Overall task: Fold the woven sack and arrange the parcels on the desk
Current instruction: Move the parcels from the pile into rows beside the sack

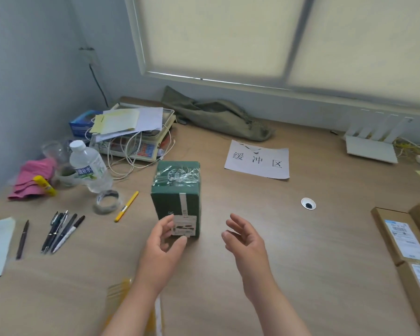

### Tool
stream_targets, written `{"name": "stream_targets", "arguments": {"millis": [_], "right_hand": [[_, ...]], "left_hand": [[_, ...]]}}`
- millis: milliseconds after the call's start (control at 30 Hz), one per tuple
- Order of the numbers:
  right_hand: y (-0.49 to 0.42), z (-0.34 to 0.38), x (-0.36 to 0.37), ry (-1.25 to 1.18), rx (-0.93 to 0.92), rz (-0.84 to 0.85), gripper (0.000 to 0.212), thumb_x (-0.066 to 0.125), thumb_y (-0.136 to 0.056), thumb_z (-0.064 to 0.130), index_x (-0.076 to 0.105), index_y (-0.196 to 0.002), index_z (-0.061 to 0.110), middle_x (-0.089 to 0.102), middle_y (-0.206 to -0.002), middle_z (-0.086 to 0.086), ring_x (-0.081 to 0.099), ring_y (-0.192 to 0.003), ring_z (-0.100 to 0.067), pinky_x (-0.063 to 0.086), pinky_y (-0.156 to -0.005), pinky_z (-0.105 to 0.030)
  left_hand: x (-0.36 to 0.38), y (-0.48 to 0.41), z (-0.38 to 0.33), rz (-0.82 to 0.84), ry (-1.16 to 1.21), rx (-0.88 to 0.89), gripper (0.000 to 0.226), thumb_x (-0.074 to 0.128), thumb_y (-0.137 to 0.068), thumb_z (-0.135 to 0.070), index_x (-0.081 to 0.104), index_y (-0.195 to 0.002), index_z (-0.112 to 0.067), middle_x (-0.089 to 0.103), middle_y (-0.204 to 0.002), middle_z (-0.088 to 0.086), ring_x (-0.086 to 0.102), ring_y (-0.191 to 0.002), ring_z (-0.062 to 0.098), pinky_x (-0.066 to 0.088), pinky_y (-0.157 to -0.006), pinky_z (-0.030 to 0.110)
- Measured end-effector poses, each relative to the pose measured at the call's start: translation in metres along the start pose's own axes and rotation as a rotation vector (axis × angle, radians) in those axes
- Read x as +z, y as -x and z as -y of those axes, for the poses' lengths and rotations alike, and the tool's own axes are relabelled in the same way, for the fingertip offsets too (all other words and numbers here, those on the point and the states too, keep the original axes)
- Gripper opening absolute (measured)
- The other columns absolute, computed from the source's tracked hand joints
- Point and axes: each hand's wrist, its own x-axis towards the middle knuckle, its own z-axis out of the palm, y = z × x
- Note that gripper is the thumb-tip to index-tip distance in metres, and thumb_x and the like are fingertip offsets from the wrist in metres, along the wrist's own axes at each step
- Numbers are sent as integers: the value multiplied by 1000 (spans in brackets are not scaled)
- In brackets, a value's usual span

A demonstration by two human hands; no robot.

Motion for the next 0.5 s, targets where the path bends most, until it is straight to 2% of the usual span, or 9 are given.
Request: {"name": "stream_targets", "arguments": {"millis": [67, 233, 400, 500], "right_hand": [[-10, -1, 20, 18, 15, 10, 44, 71, -91, 14, 62, -129, 33, 66, -126, 10, 64, -115, -15, 55, -95, -35], [-39, -1, 56, 102, 48, 31, 53, 70, -91, 17, 55, -139, 32, 60, -134, 9, 58, -122, -14, 51, -95, -33], [-67, -3, 78, 186, 50, 63, 66, 72, -88, 17, 46, -147, 31, 51, -141, 10, 49, -128, -17, 46, -95, -34], [-75, -12, 86, 168, 75, 108, 65, 71, -85, 13, 50, -143, 34, 56, -140, 9, 52, -130, -18, 49, -88, -29]], "left_hand": [[-18, -13, 5, -47, -26, -23, 48, 72, -89, -15, 56, -127, -37, 61, -127, -8, 57, -121, 11, 46, -106, 37], [-47, -49, 16, -143, -72, -78, 49, 75, -86, -16, 53, -126, -35, 59, -124, -4, 57, -116, 15, 47, -101, 39], [-48, -85, 23, -25, -122, -132, 67, 74, -86, -15, 44, -145, -29, 52, -130, -6, 53, -117, 14, 46, -102, 39], [-44, -95, 27, 50, -122, -122, 65, 74, -85, -16, 46, -142, -30, 57, -131, -7, 54, -120, 14, 46, -102, 36]]}}
